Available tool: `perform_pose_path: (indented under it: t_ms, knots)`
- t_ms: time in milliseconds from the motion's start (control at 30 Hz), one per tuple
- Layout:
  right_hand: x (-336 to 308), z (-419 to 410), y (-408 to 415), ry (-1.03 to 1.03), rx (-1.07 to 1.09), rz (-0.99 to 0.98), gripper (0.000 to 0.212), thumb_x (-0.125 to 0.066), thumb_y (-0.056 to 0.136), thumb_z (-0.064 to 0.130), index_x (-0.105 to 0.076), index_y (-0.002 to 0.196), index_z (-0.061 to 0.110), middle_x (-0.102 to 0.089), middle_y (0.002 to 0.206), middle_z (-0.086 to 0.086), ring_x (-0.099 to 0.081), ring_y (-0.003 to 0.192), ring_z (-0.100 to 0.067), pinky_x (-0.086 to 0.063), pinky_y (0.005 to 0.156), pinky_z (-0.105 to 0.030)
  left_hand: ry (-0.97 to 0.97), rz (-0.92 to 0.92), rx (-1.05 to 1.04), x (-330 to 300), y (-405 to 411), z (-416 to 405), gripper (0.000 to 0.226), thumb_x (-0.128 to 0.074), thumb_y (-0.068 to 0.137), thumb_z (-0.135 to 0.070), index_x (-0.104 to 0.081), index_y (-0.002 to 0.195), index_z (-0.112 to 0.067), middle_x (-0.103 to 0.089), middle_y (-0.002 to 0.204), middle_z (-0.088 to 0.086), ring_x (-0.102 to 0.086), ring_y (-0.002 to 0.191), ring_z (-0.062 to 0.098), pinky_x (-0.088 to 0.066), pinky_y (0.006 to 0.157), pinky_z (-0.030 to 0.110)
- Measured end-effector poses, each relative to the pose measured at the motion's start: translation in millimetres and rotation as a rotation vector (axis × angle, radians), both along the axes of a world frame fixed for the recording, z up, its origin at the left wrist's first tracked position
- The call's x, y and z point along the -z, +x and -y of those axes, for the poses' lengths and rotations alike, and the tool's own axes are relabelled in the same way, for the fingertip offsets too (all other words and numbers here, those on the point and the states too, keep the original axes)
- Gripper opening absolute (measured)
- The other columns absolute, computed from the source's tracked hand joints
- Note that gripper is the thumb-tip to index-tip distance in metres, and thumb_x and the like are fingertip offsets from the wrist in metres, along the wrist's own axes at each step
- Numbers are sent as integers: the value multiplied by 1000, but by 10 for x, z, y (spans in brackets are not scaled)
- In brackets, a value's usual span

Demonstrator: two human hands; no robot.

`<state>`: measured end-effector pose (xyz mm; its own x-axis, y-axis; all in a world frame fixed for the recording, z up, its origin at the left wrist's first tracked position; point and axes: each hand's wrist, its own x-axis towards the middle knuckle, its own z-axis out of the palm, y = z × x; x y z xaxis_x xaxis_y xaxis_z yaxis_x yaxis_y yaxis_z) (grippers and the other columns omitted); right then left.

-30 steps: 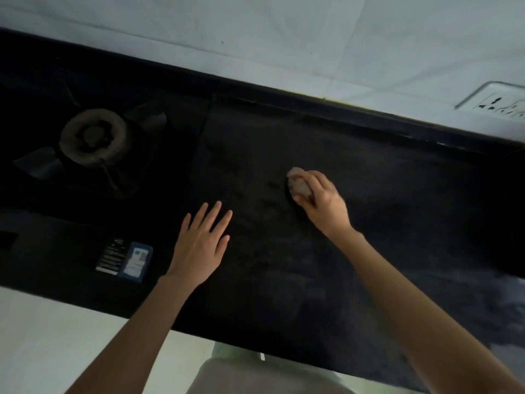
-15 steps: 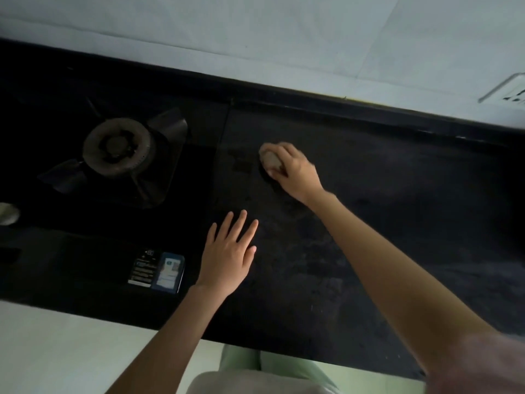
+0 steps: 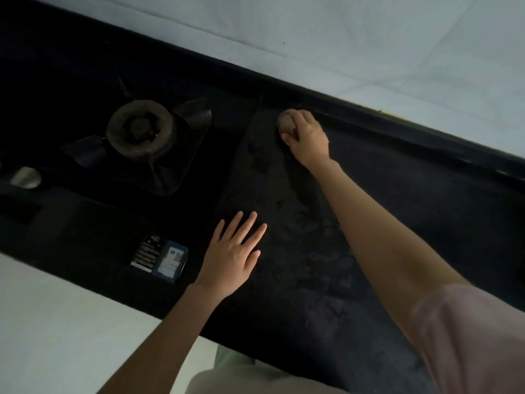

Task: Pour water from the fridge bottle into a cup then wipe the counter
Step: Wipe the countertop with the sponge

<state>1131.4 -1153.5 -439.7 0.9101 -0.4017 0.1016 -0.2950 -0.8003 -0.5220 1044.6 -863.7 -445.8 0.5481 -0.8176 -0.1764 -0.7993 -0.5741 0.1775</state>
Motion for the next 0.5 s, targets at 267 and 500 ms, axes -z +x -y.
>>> perform_pose_path:
  t_ms: [267,500]
  knots:
    - [77,-276,-793,-61,-286,50,54,-63,88,28,-44,138,23,-48,136,-4,-50,120,-25,-46,94,-35,-3,-17,-12,13,7,-1,55,-45,91,-39,-39,144,-26,-32,155,4,-32,141,29,-34,110,53]
    - [14,238,115,-4,17,-10,48,-64,85,22,-52,131,16,-50,134,-9,-53,113,-36,-44,89,-38,-13,-22,-22,21,-8,-6,55,-43,93,-39,-36,146,-28,-26,157,1,-24,144,26,-26,114,51]
